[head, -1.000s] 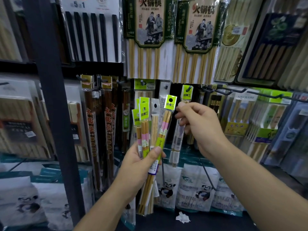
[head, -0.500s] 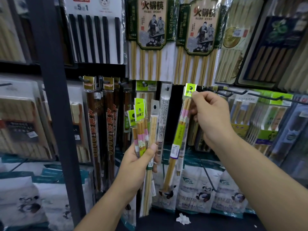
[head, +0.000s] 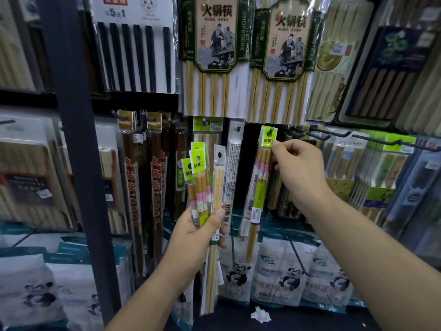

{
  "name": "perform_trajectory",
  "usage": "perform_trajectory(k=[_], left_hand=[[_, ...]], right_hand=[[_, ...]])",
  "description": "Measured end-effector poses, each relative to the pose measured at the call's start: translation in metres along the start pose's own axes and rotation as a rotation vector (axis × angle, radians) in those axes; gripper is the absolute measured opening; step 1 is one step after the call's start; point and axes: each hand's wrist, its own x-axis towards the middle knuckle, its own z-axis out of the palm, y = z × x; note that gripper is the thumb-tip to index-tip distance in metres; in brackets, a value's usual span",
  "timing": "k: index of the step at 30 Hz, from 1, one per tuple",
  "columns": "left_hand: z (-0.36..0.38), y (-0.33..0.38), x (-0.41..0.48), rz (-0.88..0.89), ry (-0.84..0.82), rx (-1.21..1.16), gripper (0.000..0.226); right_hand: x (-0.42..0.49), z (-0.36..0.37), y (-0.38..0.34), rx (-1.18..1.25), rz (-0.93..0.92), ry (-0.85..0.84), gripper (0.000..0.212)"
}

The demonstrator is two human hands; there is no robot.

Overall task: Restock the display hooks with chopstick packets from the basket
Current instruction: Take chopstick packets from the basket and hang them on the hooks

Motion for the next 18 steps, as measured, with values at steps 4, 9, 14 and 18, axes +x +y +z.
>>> perform_trajectory(k=[4,9,14,18], left_hand=[[0.000,-0.001,0.001,0.002,-0.002,-0.009,0.037],[0.003,0.001,0.000,0.027,-0.017,0.009,0.033],[0.005,0.005,-0.002,0.046,-0.052,0.020,0.032],[0.005,0.005,-0.001,0.045,-0.005,0.012,0.031]], right_hand=[[-0.012,0.000,0.001,0.011,0.023,0.009,0.027],[-0.040,0.011,-0.006,0.111,0.019,-0.276,0.021],[-0.047,0.024,-0.010,0.155,0.008,-0.337,0.016],[-0.044,0.029,-0.013,0.186,0.024,-0.311,0.020]])
